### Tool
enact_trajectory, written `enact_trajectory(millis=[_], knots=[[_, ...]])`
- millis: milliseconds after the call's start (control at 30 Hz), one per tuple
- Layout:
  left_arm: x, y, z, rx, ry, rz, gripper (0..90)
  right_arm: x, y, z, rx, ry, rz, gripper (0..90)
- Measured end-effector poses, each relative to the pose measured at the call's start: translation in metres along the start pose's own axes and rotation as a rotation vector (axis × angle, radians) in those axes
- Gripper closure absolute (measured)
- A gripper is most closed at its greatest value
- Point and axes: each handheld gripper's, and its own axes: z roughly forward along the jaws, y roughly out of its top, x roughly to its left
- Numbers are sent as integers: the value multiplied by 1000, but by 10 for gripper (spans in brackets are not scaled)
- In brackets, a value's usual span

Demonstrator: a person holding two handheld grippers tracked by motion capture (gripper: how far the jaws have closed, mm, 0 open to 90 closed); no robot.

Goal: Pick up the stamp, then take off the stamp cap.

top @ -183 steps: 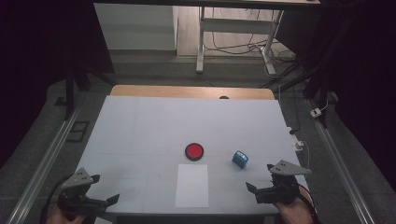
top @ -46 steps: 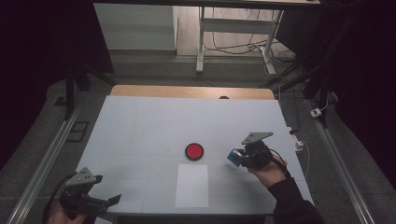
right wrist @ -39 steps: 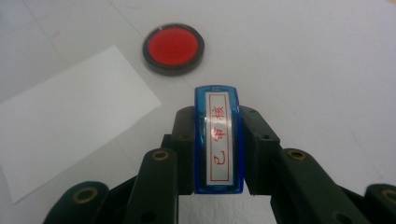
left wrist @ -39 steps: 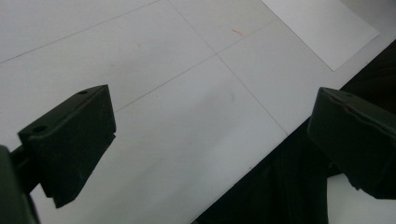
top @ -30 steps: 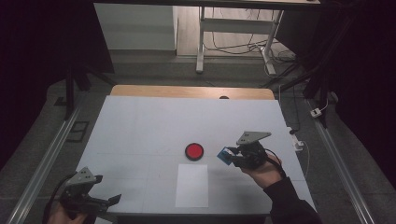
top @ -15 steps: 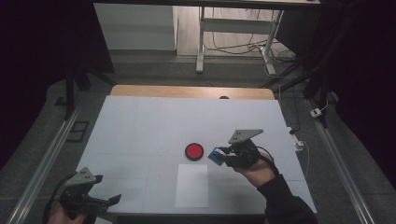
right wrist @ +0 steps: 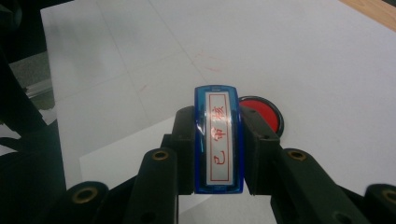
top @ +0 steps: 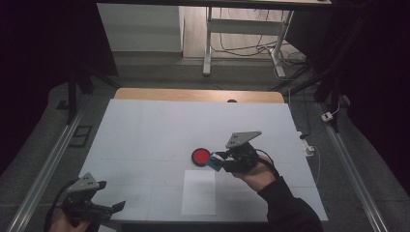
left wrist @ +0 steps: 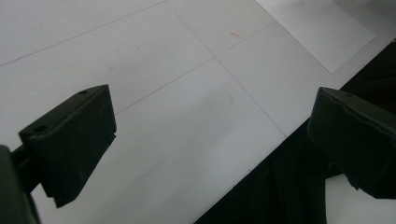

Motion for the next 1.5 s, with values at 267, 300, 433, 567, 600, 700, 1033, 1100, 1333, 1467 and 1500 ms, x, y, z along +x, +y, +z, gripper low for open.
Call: enact_trajectory(millis=[267,300,433,567,600,700,1033,1100,1333,1467,1500], knots=[[0,0,-1,-5,-6,2,14,11,4,5,-4,16,-28,702],[0,0,-1,-4,-6,4,14,13,4,5,-8,20,-26,702],[0,0,0,-2,-9,9,14,17,5,4,-13,37,-35,702],[0,0,0,-1,-12,12,13,22,4,6,-16,55,-47,702],[0,0,0,-1,-14,11,13,24,4,7,-12,61,-50,702],[0,0,-1,-3,-26,15,13,28,4,11,-6,88,-67,702],[0,0,0,5,-29,20,12,34,2,14,9,106,-91,702],[0,0,0,5,-29,20,8,33,2,13,9,106,-93,702],[-4,2,0,12,3,35,0,33,2,13,0,111,-93,702],[-6,4,1,-9,3,47,0,32,2,12,1,114,-96,702],[-6,5,1,-11,5,52,0,32,2,11,1,114,-97,702]])
